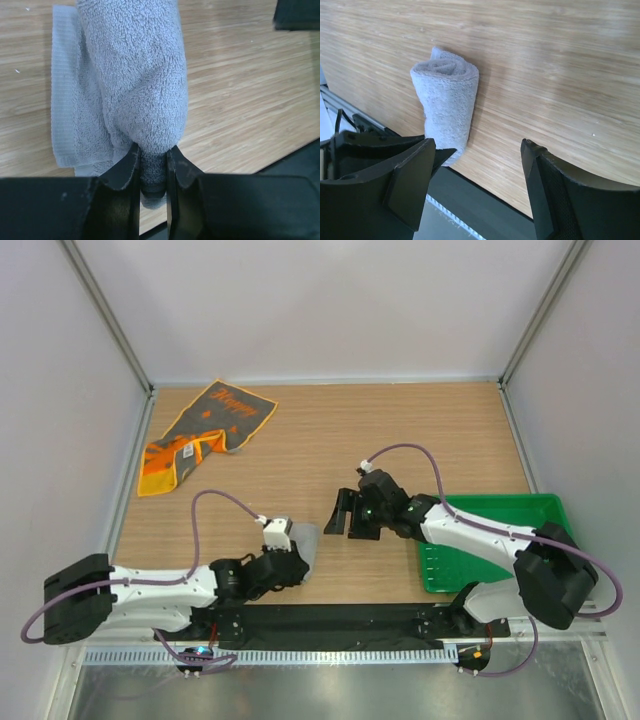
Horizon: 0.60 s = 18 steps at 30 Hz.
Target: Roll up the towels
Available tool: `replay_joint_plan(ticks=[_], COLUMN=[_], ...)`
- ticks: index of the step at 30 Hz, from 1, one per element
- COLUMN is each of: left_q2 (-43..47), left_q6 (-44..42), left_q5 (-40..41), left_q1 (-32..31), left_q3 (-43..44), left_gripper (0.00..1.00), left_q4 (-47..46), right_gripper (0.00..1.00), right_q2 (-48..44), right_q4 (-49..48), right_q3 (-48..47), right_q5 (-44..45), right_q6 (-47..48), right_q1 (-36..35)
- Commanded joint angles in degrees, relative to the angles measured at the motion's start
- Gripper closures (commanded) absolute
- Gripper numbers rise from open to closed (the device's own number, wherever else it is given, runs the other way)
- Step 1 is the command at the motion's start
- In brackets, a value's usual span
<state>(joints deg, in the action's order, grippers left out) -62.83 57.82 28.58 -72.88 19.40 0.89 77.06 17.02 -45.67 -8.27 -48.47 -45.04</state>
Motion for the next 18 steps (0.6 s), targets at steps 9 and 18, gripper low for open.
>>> replay_joint_plan(ticks=[9, 18], left_q2=[10.88, 6.94], left_q6=[2.91, 2.91], left_q5=[-23.73, -34.01], left_q1=[14.51, 22.94], left_q3=[-12.79, -14.39], left_gripper=[0.97, 0.98], left_q4=[-7.56, -11.08], right_gripper=[0.24, 0.23], right_q2=[5.20, 15.57], right_q4=[-30.88, -43.46], right_q3=[10.95, 11.39], right_q5=[-9.30, -10.80], right_q6=[-3.56, -3.39], right_q1=[-0.49, -3.65])
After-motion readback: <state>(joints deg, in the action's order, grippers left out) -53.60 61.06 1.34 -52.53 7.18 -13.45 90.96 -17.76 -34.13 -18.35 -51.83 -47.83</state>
